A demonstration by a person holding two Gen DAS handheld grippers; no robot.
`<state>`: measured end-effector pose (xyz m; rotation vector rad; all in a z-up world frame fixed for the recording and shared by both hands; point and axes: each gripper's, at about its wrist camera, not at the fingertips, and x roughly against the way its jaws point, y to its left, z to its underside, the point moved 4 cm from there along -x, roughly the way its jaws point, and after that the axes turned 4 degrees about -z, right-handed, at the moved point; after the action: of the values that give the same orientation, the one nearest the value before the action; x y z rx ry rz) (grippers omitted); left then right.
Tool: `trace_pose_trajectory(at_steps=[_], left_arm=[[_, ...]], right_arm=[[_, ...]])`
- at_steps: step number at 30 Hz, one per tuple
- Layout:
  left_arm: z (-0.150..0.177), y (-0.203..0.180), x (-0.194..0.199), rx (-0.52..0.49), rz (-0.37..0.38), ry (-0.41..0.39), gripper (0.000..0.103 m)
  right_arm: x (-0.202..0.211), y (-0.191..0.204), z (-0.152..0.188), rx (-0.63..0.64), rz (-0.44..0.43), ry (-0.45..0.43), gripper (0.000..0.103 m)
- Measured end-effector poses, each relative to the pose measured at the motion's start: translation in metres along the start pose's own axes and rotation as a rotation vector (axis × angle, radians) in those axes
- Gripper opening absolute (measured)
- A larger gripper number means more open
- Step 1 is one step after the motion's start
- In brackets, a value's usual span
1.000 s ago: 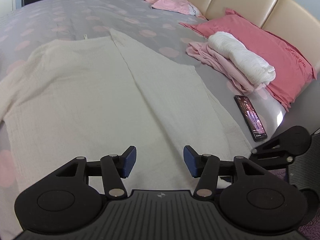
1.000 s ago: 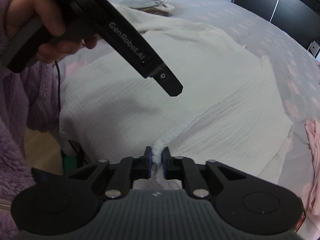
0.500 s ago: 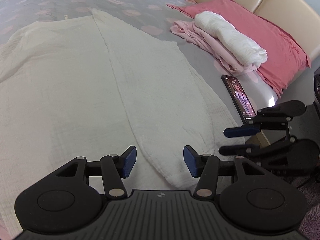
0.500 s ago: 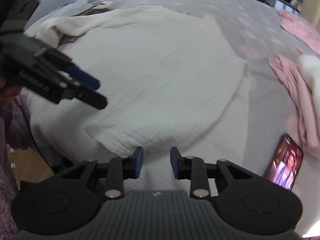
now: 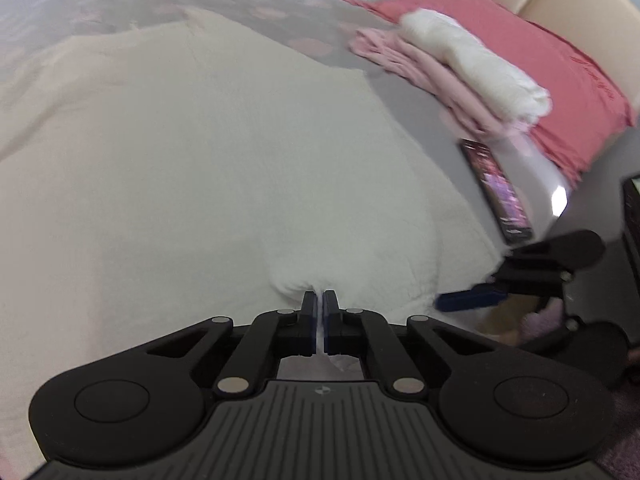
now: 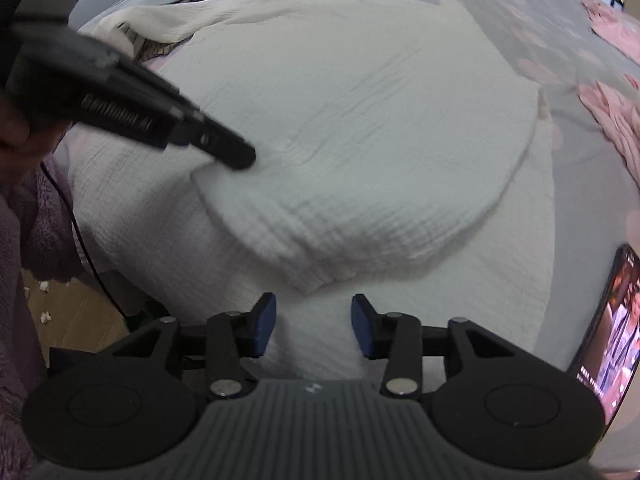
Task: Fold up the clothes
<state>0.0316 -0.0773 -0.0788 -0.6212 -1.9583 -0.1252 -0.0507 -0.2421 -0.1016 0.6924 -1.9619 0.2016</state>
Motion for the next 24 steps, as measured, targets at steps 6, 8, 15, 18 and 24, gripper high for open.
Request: trace_pose_trajectory(at_steps=[6,8,15,18,24], left_arm=[[0.008,0.022,-0.007,0.027,-0.075,0.023,0.001],[0.009,0.023,-0.011,0.021,-0.085,0.030,0.001],[0.011,0.027,-0.013,0.032,-0.071,0.039,0.001],[0.011,0.023,-0.009,0.019,-0.041,0.035,0.001],[0.000,-0.011,0.011,-0.062,0.059,0.007,0.001]], right_arm=[[0.006,-0.016,-0.011,-0.117,-0.013,-0.059,0.047],[0.007,-0.024,-0.015,-0.179,-0.027,-0.081,0.047],[-0.015,-0.037,-0.029,-0.343,-0.124,-0.086,0.024],[-0.006,-0.037,-0.029,-0.350,-0.108,-0.063,0.007],[0.046,-0.065,-0.020,-0.434,-0.084,-0.043,0.007]])
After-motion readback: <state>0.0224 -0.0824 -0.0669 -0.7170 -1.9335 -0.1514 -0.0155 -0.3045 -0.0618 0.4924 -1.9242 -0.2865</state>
